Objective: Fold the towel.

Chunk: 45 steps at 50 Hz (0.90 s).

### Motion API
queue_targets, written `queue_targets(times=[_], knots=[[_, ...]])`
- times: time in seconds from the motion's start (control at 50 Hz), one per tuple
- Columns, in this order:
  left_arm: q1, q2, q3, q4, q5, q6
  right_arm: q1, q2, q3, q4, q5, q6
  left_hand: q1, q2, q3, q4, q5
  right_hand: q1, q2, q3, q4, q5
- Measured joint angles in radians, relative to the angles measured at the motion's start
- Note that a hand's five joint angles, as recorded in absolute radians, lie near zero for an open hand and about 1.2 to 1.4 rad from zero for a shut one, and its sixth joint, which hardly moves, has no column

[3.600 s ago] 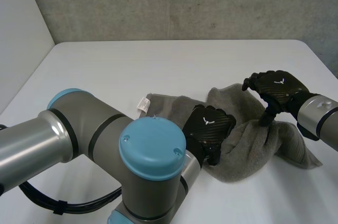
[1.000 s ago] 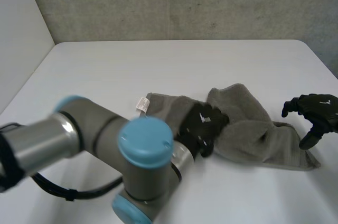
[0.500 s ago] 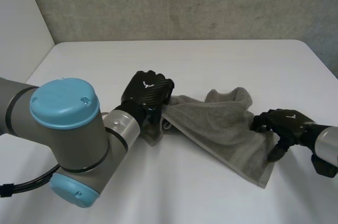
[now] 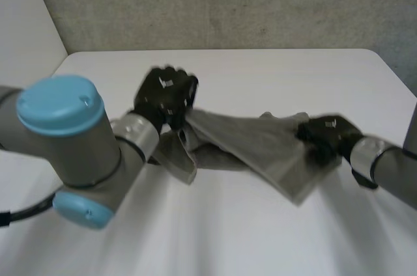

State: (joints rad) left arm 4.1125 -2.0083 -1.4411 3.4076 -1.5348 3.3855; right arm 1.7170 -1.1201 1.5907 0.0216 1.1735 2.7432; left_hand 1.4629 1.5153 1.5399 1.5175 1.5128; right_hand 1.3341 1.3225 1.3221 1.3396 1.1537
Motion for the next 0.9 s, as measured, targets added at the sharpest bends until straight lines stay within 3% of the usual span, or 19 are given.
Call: queue_targets(times=[0.12,0.24,0.3,0.44,0.62,0.74,0.9], knots=[[0.056,0.036,0.144,0.038,-0.007,0.0,0.078,-0.065,-0.16,-0.156,0.011,0.066,0.006,0.0,0.001,0.0,0.0,0.0,0.0,0.004,0.0,0.0],[0.115,0.165,0.217,0.227,-0.04,0.002,0.109,-0.193,-0.217,-0.444,0.025,0.225,0.011,0.0,0.001,0.0,0.0,0.0,0.0,0.005,0.0,0.0],[0.132,0.234,0.203,0.314,-0.05,0.003,0.108,-0.222,-0.226,-0.485,0.022,0.303,0.011,0.0,0.001,0.0,0.0,0.0,0.0,0.017,0.0,0.0],[0.145,0.365,0.085,0.367,-0.033,0.007,0.103,-0.217,-0.243,-0.313,-0.061,0.386,0.05,0.0,0.002,0.0,0.006,0.0,0.0,0.019,0.005,0.007],[0.132,0.426,-0.128,0.212,0.068,0.013,0.098,-0.192,-0.279,-0.014,-0.164,0.372,0.05,0.0,0.003,0.009,0.006,0.0,0.0,0.022,0.008,0.007],[0.1,0.382,-0.265,0.122,0.108,0.016,0.091,-0.099,-0.334,0.166,-0.168,0.268,0.05,0.0,0.004,0.01,0.006,0.0,0.0,0.024,0.008,0.007],[-0.004,0.157,-0.246,0.109,0.097,0.056,0.058,0.077,-0.427,0.342,-0.09,0.061,-0.015,-0.066,-0.072,-0.054,-0.052,0.001,0.0,0.025,0.008,0.007]])
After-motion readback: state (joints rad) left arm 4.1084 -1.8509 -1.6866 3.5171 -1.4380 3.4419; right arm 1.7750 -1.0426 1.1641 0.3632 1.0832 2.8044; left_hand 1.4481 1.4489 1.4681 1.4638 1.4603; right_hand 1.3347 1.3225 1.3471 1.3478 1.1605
